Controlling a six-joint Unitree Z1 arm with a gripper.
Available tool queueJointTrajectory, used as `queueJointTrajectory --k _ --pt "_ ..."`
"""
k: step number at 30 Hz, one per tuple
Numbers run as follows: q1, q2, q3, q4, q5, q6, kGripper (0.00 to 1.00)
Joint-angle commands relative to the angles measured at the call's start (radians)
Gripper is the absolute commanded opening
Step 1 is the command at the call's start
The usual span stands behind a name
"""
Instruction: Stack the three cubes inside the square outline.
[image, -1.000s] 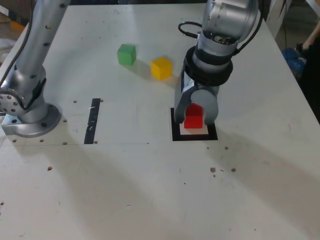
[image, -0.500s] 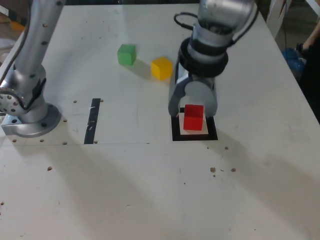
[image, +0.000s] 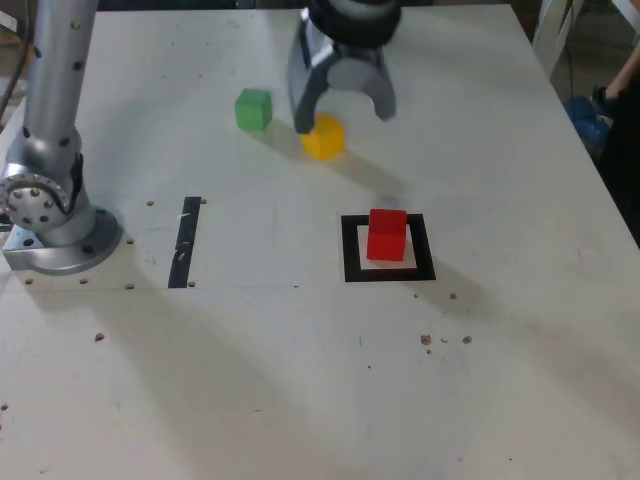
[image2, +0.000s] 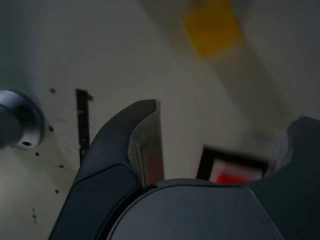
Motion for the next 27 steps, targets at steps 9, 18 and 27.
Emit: queueJointTrajectory --k 9,18,27 --pt "0.195 -0.034 0.155 -0.18 -0.072 -0.002 1.0" --pt "0.225 -0.003 0.186 -0.293 -0.132 -0.005 0.99" --pt "0.275 0.053 0.175 -0.3 -0.146 -0.005 0.95"
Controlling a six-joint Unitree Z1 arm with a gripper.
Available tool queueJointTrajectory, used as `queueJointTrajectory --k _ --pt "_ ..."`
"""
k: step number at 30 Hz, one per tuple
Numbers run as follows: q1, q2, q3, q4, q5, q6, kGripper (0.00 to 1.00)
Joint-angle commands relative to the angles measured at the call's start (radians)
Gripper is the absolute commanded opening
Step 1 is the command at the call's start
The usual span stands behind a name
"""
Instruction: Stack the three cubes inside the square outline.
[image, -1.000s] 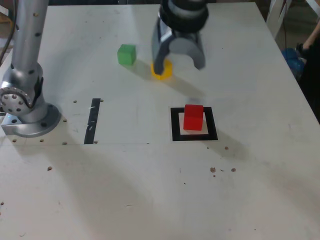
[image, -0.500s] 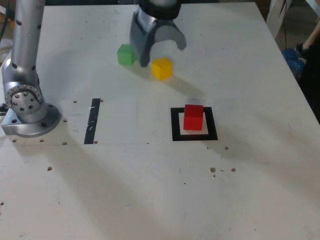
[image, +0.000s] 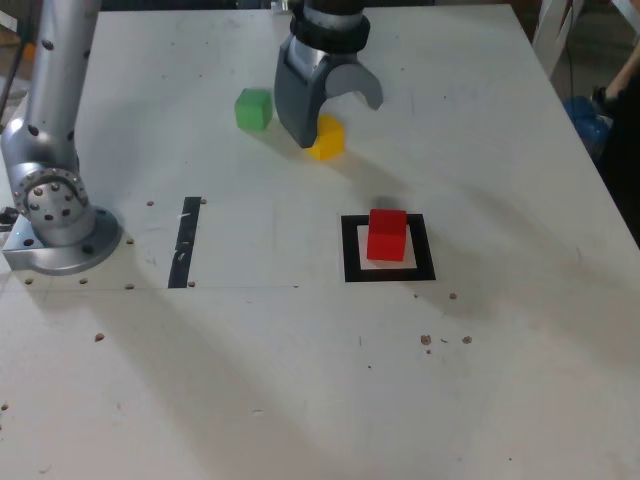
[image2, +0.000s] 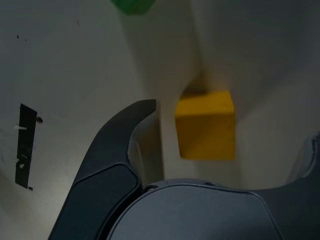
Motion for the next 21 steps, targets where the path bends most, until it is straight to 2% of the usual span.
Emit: queueJointTrajectory --k 1,5,8,14,21 --pt "0.007 0.016 -0.007 0.004 -0.004 -0.001 0.94" --pt "0.01 0.05 -0.019 0.004 -0.008 0.002 0.9" --pt "0.012 0.071 -0.029 0.006 0.003 -0.006 0.84" --pt "0.018 0.079 -0.039 0.035 0.036 -0.039 0.64" --pt "0.018 0.078 -0.046 0.029 0.038 -0.038 0.4"
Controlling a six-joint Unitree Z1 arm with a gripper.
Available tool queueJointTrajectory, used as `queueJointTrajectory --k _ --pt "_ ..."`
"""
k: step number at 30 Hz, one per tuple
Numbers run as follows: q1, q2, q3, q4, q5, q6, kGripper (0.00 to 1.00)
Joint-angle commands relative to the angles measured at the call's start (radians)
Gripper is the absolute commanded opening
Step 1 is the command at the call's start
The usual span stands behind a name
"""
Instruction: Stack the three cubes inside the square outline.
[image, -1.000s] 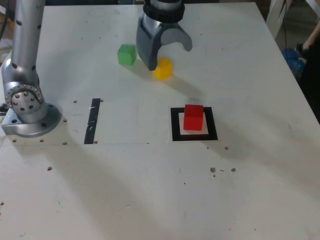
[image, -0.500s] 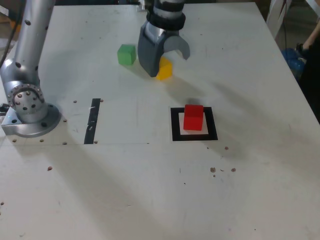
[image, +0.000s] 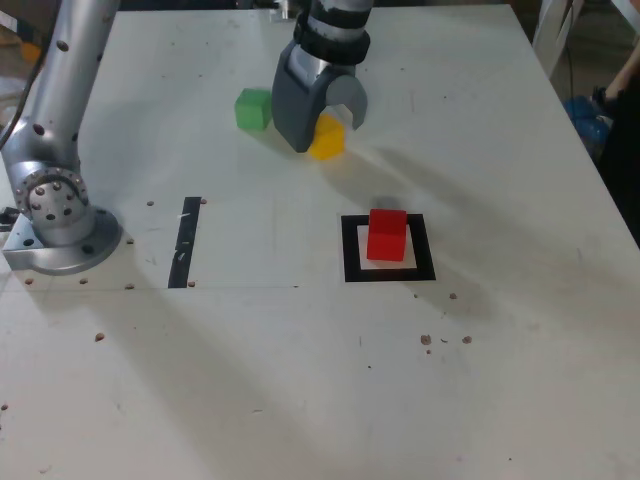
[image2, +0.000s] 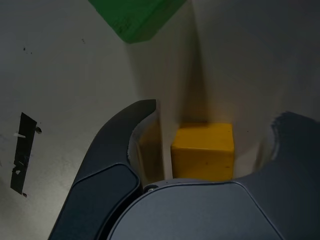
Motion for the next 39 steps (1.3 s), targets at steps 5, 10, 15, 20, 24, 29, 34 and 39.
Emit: queueJointTrajectory --k 5,10,15,20,24,29,34,39 --pt "-0.002 0.005 -0.009 -0.02 -0.013 0.012 0.31" --pt "-0.004 0.009 -0.017 -0.023 -0.022 0.03 0.26" --pt "-0.009 -0.005 -0.024 -0.024 -0.026 0.053 0.2" --pt "-0.029 -0.012 -0.06 -0.025 -0.034 0.127 0.19" --pt "-0.082 -0.044 -0.102 0.037 -0.023 0.188 0.19" --pt "-0.224 -0.087 -0.205 0.167 0.013 0.252 0.18" --pt "-0.372 -0.116 -0.269 0.242 0.021 0.294 0.17" --pt "-0.487 -0.103 -0.272 0.244 0.017 0.25 0.17"
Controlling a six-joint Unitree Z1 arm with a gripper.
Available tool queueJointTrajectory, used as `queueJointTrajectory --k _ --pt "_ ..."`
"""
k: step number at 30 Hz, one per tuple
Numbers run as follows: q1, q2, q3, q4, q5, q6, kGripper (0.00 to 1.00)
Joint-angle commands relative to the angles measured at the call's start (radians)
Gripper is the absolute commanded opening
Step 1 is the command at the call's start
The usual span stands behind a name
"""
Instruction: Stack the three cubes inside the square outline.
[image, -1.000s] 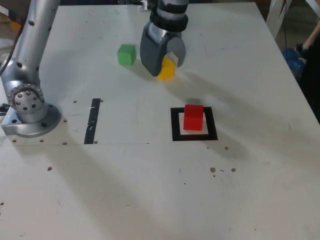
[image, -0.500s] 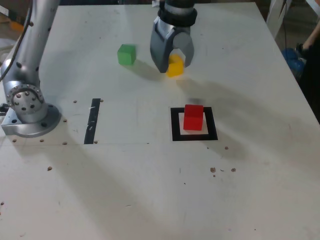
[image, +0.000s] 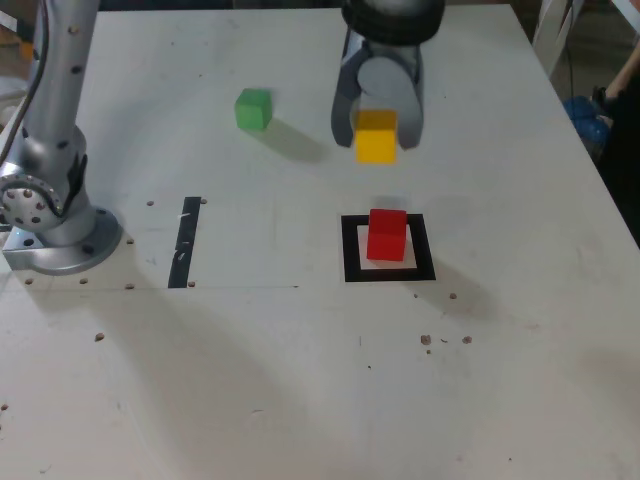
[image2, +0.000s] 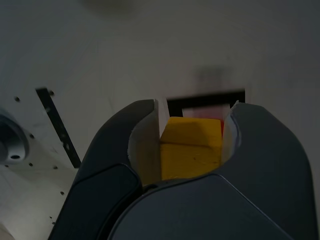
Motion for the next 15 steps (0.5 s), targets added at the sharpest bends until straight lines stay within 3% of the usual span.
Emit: queueJointTrajectory --k 1,15 --pt "-0.023 0.016 -0.01 0.001 0.0 -0.016 0.17" --pt "-0.067 0.061 0.002 -0.002 -0.012 -0.107 0.17"
